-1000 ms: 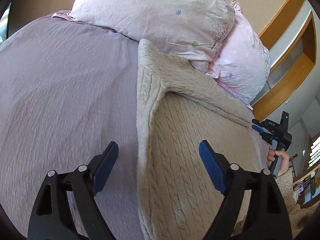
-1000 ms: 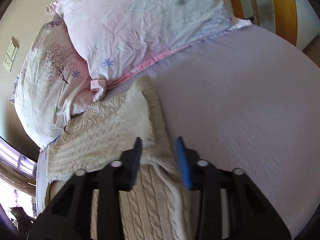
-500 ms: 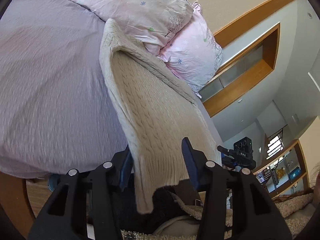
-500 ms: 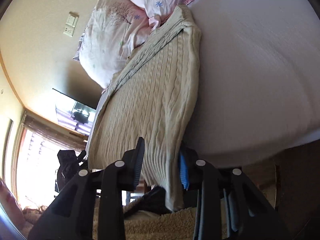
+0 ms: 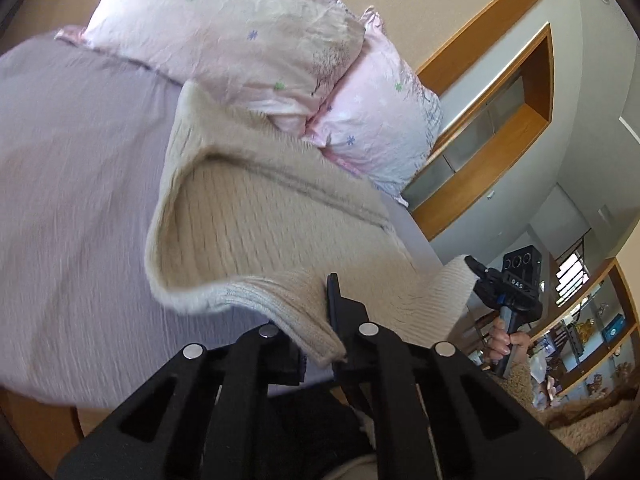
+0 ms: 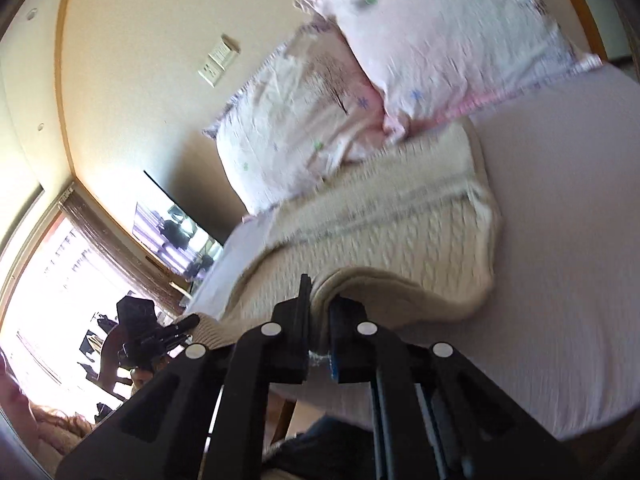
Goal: Fold small clothes
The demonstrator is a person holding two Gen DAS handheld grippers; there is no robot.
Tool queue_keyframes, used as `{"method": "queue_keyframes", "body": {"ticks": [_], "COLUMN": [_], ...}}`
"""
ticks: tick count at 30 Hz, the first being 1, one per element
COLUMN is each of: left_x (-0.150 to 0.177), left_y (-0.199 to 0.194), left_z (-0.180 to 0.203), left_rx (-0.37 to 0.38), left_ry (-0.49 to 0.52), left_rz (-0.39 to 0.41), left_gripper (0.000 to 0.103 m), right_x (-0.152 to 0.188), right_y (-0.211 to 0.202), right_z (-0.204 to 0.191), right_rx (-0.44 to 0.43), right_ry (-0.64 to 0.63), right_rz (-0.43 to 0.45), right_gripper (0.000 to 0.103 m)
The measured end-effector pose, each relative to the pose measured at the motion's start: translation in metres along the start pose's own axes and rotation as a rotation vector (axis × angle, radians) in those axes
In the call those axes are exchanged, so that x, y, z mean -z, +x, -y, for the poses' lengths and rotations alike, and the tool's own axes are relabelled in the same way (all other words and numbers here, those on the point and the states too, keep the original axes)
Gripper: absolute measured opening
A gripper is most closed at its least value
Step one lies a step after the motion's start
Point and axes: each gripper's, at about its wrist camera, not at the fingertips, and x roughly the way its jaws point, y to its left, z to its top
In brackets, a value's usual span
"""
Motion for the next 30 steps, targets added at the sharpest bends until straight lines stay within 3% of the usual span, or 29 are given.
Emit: {"method": "queue_keyframes", "body": {"ticks": [4, 8, 12, 15, 16, 17, 18, 19, 21, 23, 25, 29, 30], "left_x": [-0.088, -0.161, -0.190, -0.190, -0.190, -0.189, -0.189, -0.188, -0.186, -0.183, -0.178, -0.160, -0.157], "left_y": [0.042, 0.117, 0.181, 0.188, 0.185, 0.177, 0.166, 0.152, 0.126, 0.114, 0.114, 0.134, 0.133], "left_z": [-0.016, -0.051, -0.093, -0.107, -0.107, -0.107, -0.106, -0.105, -0.106, -0.116, -0.131, -0.152, -0.150], "left_rx": [-0.090, -0.220, -0.324, -0.312, -0.309, -0.302, -0.301, -0.300, -0.318, -0.328, -0.320, -0.236, -0.226], "left_ry": [-0.016, -0.040, -0.109, -0.159, -0.158, -0.159, -0.164, -0.163, -0.149, -0.170, -0.221, -0.313, -0.300], "left_rz": [0.116, 0.109, 0.001, -0.035, -0.039, -0.042, -0.024, 0.022, 0.076, 0.051, -0.020, -0.148, -0.131], "left_gripper": [0.008, 0.008, 0.008, 0.012, 0.030, 0.048, 0.089, 0.100, 0.100, 0.098, 0.075, 0.056, 0.055], "right_x": [-0.083, -0.147, -0.154, -0.143, -0.144, -0.145, -0.144, -0.144, -0.143, -0.142, -0.144, -0.143, -0.143], "right_y": [0.049, 0.127, 0.182, 0.191, 0.189, 0.184, 0.176, 0.166, 0.152, 0.146, 0.148, 0.149, 0.148], "right_z": [0.018, 0.073, 0.135, 0.148, 0.145, 0.137, 0.128, 0.118, 0.104, 0.106, 0.116, 0.126, 0.126], "right_rx": [0.033, 0.197, 0.373, 0.390, 0.384, 0.400, 0.419, 0.440, 0.443, 0.415, 0.375, 0.328, 0.324], "right_ry": [0.010, 0.123, 0.274, 0.314, 0.292, 0.259, 0.231, 0.194, 0.114, 0.119, 0.172, 0.244, 0.243], "right_rz": [0.122, 0.131, 0.050, 0.038, 0.054, 0.078, 0.111, 0.165, 0.228, 0.240, 0.218, 0.192, 0.196], "right_gripper": [0.007, 0.007, 0.009, 0.028, 0.045, 0.075, 0.090, 0.101, 0.101, 0.101, 0.101, 0.101, 0.101]}}
